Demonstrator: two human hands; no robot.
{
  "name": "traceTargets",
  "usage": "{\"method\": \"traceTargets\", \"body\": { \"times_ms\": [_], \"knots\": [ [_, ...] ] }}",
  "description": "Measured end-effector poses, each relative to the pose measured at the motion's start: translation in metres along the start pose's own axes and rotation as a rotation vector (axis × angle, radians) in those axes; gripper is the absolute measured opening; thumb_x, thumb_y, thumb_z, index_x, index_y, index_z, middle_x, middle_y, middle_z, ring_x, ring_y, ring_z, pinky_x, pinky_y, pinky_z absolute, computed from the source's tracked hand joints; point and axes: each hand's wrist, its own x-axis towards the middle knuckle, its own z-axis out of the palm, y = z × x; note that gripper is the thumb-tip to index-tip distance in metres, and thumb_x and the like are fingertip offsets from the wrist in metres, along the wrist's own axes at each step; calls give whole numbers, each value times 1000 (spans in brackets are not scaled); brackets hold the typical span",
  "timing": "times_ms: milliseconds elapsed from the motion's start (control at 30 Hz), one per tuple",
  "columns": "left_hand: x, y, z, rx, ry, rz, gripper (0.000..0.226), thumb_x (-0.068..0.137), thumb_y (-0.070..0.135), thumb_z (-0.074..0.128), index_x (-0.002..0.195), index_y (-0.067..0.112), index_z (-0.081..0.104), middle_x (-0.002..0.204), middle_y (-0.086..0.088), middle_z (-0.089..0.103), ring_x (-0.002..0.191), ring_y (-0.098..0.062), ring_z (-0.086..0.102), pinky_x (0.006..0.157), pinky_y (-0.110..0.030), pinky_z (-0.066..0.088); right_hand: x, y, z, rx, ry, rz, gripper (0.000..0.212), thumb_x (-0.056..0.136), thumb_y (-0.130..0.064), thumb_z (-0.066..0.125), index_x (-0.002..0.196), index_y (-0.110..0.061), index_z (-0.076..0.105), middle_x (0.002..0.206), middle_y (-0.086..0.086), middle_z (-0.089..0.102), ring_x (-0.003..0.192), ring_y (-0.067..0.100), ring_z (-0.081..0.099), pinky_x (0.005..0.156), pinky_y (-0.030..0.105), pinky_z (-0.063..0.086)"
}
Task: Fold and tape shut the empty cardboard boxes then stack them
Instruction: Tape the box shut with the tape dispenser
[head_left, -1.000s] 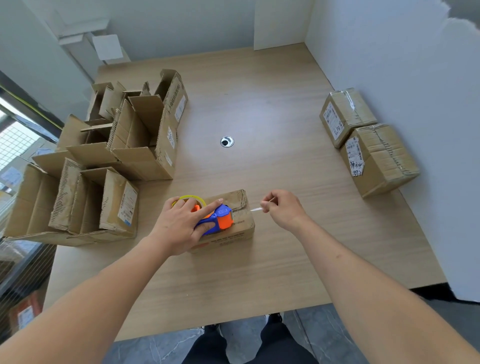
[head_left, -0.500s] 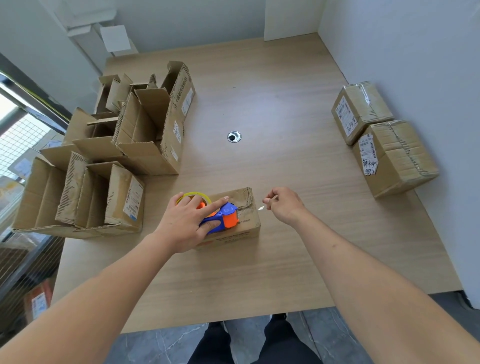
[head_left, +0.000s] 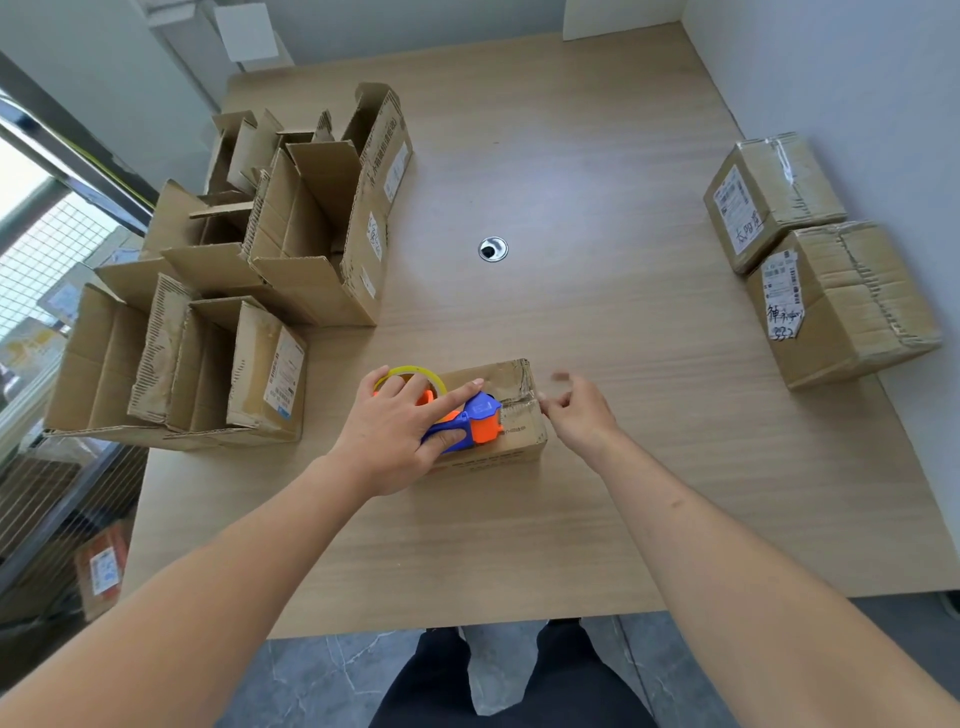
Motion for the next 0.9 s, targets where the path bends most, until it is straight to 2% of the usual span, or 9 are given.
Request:
{"method": "traceTargets", "body": {
  "times_ms": [67, 167, 267, 367, 567, 633, 700, 800, 900],
  "knots": [
    [0, 0, 1, 9, -2, 4, 57, 101, 66, 21, 156, 59, 6, 108, 8, 51, 108, -21, 52, 118, -49, 24, -2, 5, 0, 57, -9, 26, 70, 91, -40, 71, 148, -44, 32, 91, 2, 66, 93, 24, 64, 86, 43, 56],
    [0, 0, 1, 15, -11, 2, 58, 101, 66, 20, 156, 59, 5, 110, 8, 52, 110, -21, 52, 119, -49, 23, -8, 2, 5, 27, 41, -47, 49, 95, -37, 64, 140, -48, 46, 107, -3, 64, 99, 20, 64, 94, 48, 55],
    [0, 1, 0, 5, -9, 2, 58, 100, 66, 21, 156, 59, 7, 112, 7, 54, 111, -22, 53, 119, -49, 23, -24, -14, 19, 227, 52, -165, 37, 106, -31, 49, 142, -36, 55, 133, -11, 63, 118, 6, 60, 107, 33, 48],
    [1, 2, -3, 4, -12, 2, 58, 100, 66, 24, 156, 60, 9, 115, 6, 54, 112, -23, 54, 120, -50, 23, -32, -11, 36, 322, -13, -252, 43, 110, -30, 44, 153, -31, 44, 156, -18, 43, 141, -7, 37, 119, 21, 29],
    [10, 1, -18, 6, -113, 12, 62, 95, 69, 15, 156, 59, 10, 108, 2, 57, 110, -24, 54, 119, -44, 25, -31, -3, 49, 320, 53, -263, 42, 110, -35, 40, 151, -43, 42, 154, -27, 41, 137, -18, 33, 115, 16, 27],
    [16, -1, -29, 11, -144, 30, 59, 98, 67, 16, 156, 57, 16, 91, 5, 54, 93, -21, 54, 108, -38, 35, -32, -4, 50, 330, 53, -249, 40, 110, -38, 40, 150, -45, 43, 153, -27, 43, 138, -14, 37, 115, 19, 30],
    [22, -3, -41, -44, -208, 10, 53, 103, 64, 24, 155, 57, 22, 85, 7, 53, 82, -20, 49, 88, -35, 41, -35, -6, 48, 321, 51, -239, 40, 110, -39, 40, 149, -47, 43, 152, -27, 44, 137, -14, 38, 115, 18, 30],
    [32, -8, -53, -207, -361, -79, 47, 103, 61, 34, 150, 59, 32, 108, 7, 63, 92, -21, 52, 75, -34, 40, -39, -10, 44, 286, 42, -226, 41, 110, -38, 39, 150, -49, 42, 143, -33, 45, 120, -31, 37, 105, 7, 30],
    [39, -20, -58, -310, -457, -103, 43, 103, 60, 37, 146, 57, 42, 133, 12, 60, 109, -19, 53, 86, -37, 43, -41, -12, 44, 235, 67, -205, 41, 110, -39, 41, 149, -50, 43, 135, -34, 48, 114, -26, 45, 95, -3, 29]
  ]
}}
